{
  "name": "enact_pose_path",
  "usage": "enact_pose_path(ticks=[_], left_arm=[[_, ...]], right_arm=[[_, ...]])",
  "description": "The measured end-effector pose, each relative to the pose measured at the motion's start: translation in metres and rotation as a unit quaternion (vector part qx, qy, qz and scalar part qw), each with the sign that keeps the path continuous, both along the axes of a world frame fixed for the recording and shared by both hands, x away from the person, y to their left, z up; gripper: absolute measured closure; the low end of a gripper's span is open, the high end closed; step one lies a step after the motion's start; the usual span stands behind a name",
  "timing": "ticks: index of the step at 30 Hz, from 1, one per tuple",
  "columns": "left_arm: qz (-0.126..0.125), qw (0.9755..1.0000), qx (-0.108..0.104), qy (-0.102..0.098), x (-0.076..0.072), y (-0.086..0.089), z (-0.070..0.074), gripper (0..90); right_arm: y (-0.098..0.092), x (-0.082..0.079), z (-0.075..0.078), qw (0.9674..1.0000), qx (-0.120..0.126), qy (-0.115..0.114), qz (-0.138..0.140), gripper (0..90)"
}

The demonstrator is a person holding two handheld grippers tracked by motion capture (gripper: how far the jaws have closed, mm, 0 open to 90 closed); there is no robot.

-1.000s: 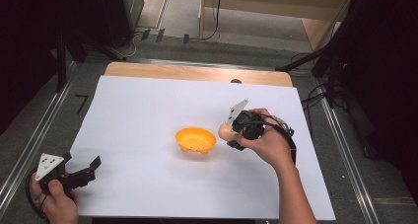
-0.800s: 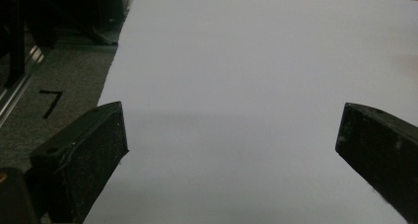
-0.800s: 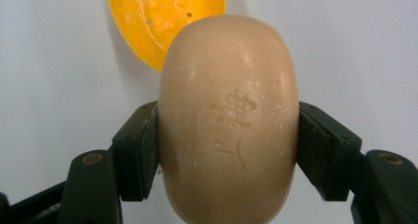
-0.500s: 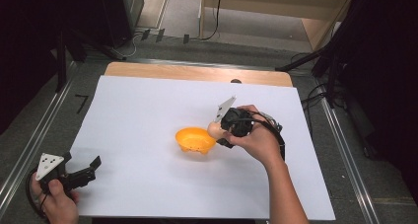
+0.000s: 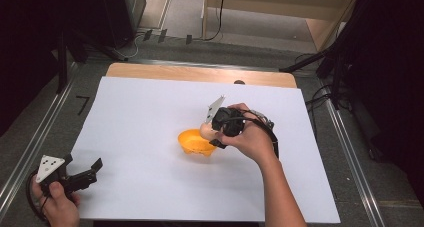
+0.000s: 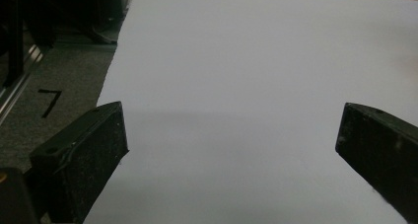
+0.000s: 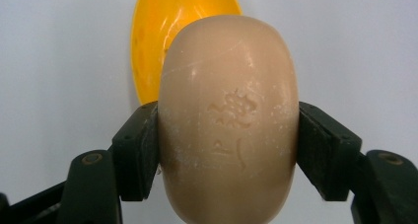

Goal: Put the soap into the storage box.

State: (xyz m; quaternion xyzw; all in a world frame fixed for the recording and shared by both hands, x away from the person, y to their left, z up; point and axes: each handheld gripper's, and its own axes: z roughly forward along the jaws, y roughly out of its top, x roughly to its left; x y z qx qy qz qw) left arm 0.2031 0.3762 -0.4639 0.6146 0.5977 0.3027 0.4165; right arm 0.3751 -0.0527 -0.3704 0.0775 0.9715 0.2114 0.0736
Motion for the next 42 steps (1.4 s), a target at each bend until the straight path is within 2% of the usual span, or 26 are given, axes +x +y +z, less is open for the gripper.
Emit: enact_pose_path(ticks=[6,16,24,30,34,36,40,42], left_arm=[[0.0,1.0,-0.001,0.0,0.0,0.0,0.0,0.0],[-0.001,1.0,-0.002,0.0,0.0,0.0,0.0,0.0],[-0.001,1.0,-0.002,0.001,0.0,0.0,0.0,0.0],[-0.002,1.0,-0.002,0.001,0.0,0.001,0.0,0.0],[-0.001,1.0,-0.003,0.001,0.0,0.001,0.0,0.0],[-0.001,1.0,-0.003,0.001,0.0,0.001,0.0,0.0],[-0.001,1.0,-0.002,0.001,0.0,0.001,0.0,0.0],[-0.001,1.0,-0.003,0.001,0.0,0.001,0.0,0.0]], right_arm=[[0.016,0.002,-0.004,0.9998,-0.005,0.005,0.02,32.9],[0.035,0.005,-0.013,0.9991,-0.015,0.02,0.033,32.8],[0.045,0.008,-0.019,0.9984,-0.021,0.03,0.044,32.8],[0.047,0.01,-0.022,0.9981,-0.022,0.038,0.042,32.7],[0.048,0.01,-0.024,0.998,-0.031,0.041,0.039,32.5],[0.047,0.01,-0.024,0.9979,-0.03,0.041,0.039,32.8],[0.044,0.01,-0.018,0.9985,0.001,0.043,0.034,33.5],[0.041,0.01,-0.015,0.9986,0.003,0.043,0.031,33.2]])
